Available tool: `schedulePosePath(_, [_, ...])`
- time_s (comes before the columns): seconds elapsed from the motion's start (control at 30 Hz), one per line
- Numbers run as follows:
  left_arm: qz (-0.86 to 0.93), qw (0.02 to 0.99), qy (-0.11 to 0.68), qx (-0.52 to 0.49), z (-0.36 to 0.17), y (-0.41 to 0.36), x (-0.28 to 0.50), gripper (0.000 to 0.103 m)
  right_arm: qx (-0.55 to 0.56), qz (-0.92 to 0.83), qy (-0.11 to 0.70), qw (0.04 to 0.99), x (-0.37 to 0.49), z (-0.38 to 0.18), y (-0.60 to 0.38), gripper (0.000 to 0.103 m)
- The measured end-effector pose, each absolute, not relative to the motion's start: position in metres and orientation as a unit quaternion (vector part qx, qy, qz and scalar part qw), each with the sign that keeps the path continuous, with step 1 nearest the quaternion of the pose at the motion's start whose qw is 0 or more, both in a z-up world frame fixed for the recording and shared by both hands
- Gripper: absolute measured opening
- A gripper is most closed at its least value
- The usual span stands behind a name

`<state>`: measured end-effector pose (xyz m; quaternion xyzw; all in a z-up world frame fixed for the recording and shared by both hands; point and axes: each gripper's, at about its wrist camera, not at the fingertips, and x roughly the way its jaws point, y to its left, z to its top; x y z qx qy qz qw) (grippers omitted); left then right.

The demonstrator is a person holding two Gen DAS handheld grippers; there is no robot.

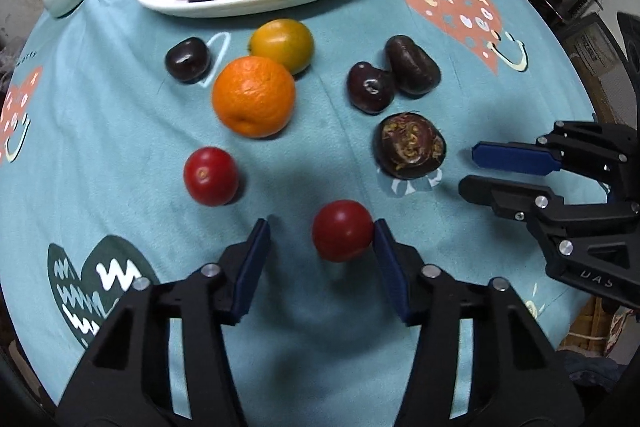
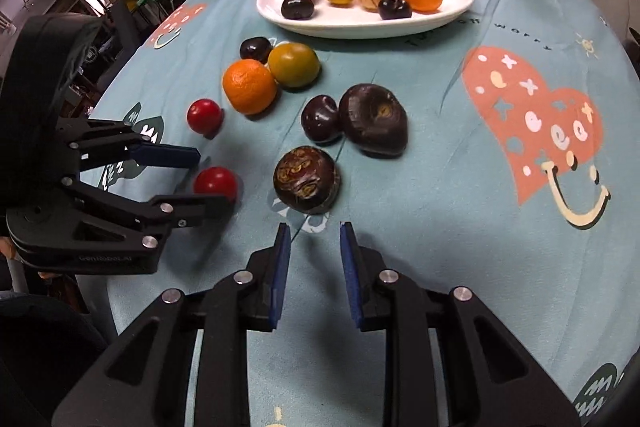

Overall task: Organize fruits
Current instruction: 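Grasp the dark patterned fruit with the right tool while the left tool grasps a red tomato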

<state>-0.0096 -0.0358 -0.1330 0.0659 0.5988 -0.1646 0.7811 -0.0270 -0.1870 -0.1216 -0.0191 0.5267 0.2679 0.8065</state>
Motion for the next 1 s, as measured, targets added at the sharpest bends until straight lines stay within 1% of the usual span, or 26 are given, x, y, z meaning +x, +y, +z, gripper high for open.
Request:
schedulePosePath(0.03, [-0.171, 0.780, 0.599, 0.065, -0.133, -0.038, -0.010, 0.039, -0.016, 0.270, 0.521, 0.810, -0.027, -0.121, -0.188, 0.026])
schedulePosePath(0.07, [-0.177, 0.779, 0.598, 0.064, -0.132, -0.039, -0.010, 0.030, -0.011, 0.279, 0.510, 0.813, -0.027, -0.120, -0.188, 0.028])
schedulePosePath(0.1, [-0.176, 0.780, 0.597, 0.069, -0.132, -0.040, -0.010, 0.030, -0.010, 0.289, 0.506, 0.813, -0.027, -0.121, -0.187, 0.030])
schedulePosePath(0.17, [-0.170, 0.782, 0.594, 0.080, -0.130, -0.040, -0.012, 0.030, -0.006, 0.295, 0.525, 0.798, -0.022, -0.128, -0.184, 0.033])
schedulePosePath(0.23, [-0.169, 0.784, 0.592, 0.074, -0.127, -0.037, -0.012, 0.030, 0.006, 0.291, 0.534, 0.793, -0.019, -0.131, -0.184, 0.044])
schedulePosePath(0.27, [-0.167, 0.787, 0.589, 0.070, -0.123, -0.034, -0.014, 0.030, 0.011, 0.289, 0.533, 0.795, -0.019, -0.131, -0.184, 0.061])
schedulePosePath(0.3, [-0.164, 0.790, 0.586, 0.066, -0.120, -0.031, -0.015, 0.030, 0.014, 0.288, 0.530, 0.798, -0.019, -0.130, -0.184, 0.063])
schedulePosePath(0.7, [-0.144, 0.804, 0.575, 0.037, -0.099, -0.005, -0.024, 0.030, -0.093, 0.262, 0.506, 0.816, -0.010, -0.135, -0.143, 0.062])
schedulePosePath(0.73, [-0.142, 0.805, 0.575, 0.035, -0.099, -0.002, -0.025, 0.030, -0.108, 0.260, 0.503, 0.817, -0.010, -0.136, -0.139, 0.060])
schedulePosePath(0.8, [-0.139, 0.804, 0.577, 0.029, -0.098, 0.003, -0.025, 0.030, -0.130, 0.250, 0.502, 0.818, -0.010, -0.139, -0.135, 0.042])
schedulePosePath(0.9, [-0.136, 0.805, 0.577, 0.026, -0.098, 0.004, -0.025, 0.030, -0.124, 0.265, 0.506, 0.811, -0.010, -0.138, -0.137, 0.041])
schedulePosePath(1.0, [-0.138, 0.808, 0.572, 0.024, -0.095, 0.005, -0.027, 0.030, -0.095, 0.273, 0.506, 0.813, -0.011, -0.133, -0.143, 0.041])
